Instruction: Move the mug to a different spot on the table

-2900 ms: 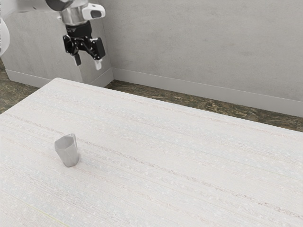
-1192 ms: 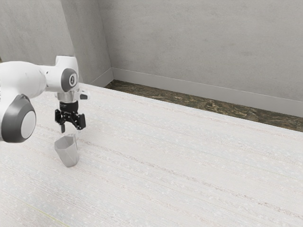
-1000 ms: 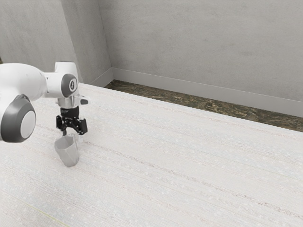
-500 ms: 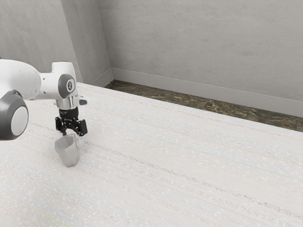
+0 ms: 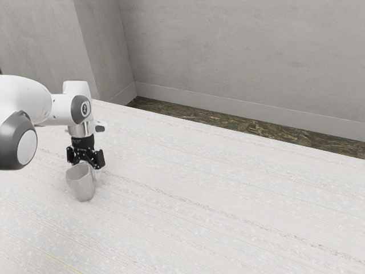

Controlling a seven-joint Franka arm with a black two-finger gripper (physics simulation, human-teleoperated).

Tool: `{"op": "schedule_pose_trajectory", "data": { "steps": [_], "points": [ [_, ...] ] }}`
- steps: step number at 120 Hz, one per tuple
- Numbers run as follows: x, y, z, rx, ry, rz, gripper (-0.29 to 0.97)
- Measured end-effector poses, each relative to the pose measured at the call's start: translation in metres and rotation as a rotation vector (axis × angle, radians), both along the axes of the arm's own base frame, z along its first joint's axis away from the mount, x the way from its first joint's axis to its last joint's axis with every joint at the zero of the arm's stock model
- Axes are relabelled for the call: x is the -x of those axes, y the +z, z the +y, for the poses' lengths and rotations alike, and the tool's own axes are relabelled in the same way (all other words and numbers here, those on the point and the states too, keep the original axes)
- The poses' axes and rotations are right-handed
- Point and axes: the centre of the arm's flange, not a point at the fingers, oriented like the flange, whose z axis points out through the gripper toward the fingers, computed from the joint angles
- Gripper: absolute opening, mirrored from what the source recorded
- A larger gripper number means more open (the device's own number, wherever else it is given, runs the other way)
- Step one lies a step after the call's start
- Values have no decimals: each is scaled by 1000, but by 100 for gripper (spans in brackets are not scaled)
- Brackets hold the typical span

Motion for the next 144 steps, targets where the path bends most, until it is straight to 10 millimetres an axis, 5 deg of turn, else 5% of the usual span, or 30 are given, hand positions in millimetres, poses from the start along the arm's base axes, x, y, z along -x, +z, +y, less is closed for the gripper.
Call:
{"op": "schedule_pose_trajectory", "data": {
  "steps": [35, 86, 144],
  "points": [
    [-5, 10, -1, -4, -5, -19, 51],
    [-6, 13, -2, -5, -7, -21, 8],
    [-10, 32, -8, -51, -47, -28, -4]
  ]
}}
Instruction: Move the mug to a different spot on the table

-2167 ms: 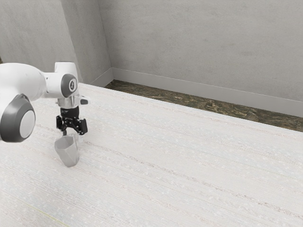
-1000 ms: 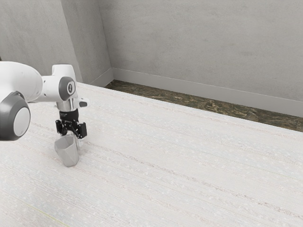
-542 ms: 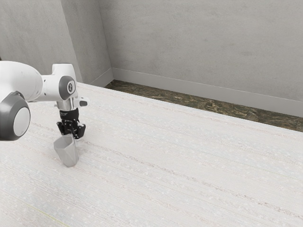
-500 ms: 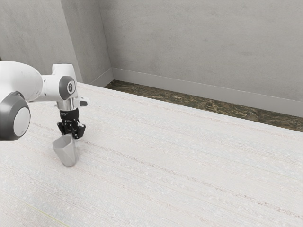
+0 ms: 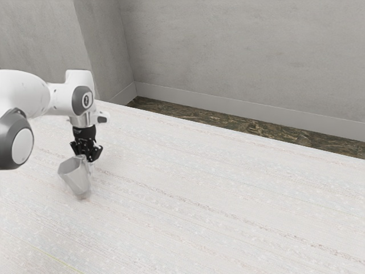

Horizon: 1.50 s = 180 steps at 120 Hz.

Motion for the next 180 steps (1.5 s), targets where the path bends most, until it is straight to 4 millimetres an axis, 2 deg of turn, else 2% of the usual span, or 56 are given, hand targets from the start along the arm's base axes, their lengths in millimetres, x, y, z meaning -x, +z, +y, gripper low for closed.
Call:
{"op": "schedule_pose_trajectory", "data": {
  "steps": [16, 29, 55, 76, 93, 109, 120, 134, 150, 180],
  "points": [
    [-6, 31, -22, -33, -58, -32, -5],
    [-3, 43, -41, -47, -91, -37, -5],
    [10, 41, -104, -73, -188, -57, -5],
    [2, 48, -155, -139, -283, -97, -5],
    [-5, 53, -186, -182, -331, -119, -6],
    [-13, 54, -220, -206, -373, -123, -6],
    [-15, 47, -240, -215, -397, -103, -6],
    [-30, 49, -253, -241, -408, -101, -6],
    [-39, 41, -257, -258, -403, -79, -5],
    [-40, 21, -281, -247, -424, -46, -5]
  ]
}}
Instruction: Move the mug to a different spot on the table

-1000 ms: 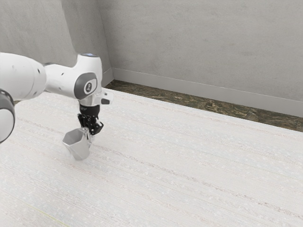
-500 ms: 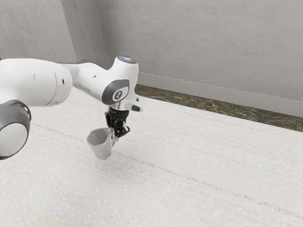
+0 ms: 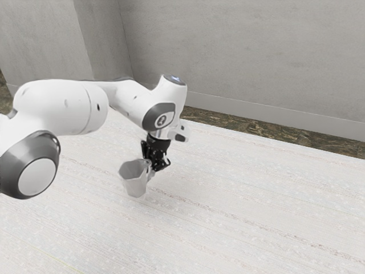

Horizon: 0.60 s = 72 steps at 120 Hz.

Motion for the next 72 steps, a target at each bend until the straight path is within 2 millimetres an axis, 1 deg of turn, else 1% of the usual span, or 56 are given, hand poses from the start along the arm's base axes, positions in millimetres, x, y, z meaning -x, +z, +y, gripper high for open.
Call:
{"op": "schedule_pose_trajectory", "data": {
  "steps": [21, 43, 59, 72],
  "points": [
    [-2, -9, -15, 5, -15, 5, -5],
    [-7, -17, -17, -2, -14, 5, -5],
    [-14, -15, -21, -4, -15, -7, -5],
    [-17, -16, -28, 0, -24, -12, -5]
  ]
}}
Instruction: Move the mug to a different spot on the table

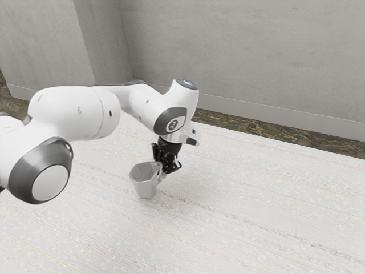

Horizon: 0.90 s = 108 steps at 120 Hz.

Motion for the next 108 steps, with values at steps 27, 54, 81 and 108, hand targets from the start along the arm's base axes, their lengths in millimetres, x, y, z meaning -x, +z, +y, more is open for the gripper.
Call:
{"op": "schedule_pose_trajectory", "data": {
  "steps": [27, 54, 81, 108],
  "points": [
    [-1, -10, -4, -5, -3, 10, -5],
    [0, -14, -7, 2, -5, 12, 4],
    [1, -19, -8, 11, -7, 22, 19],
    [-3, -17, -9, 20, -20, 4, 48]
  ]
}}
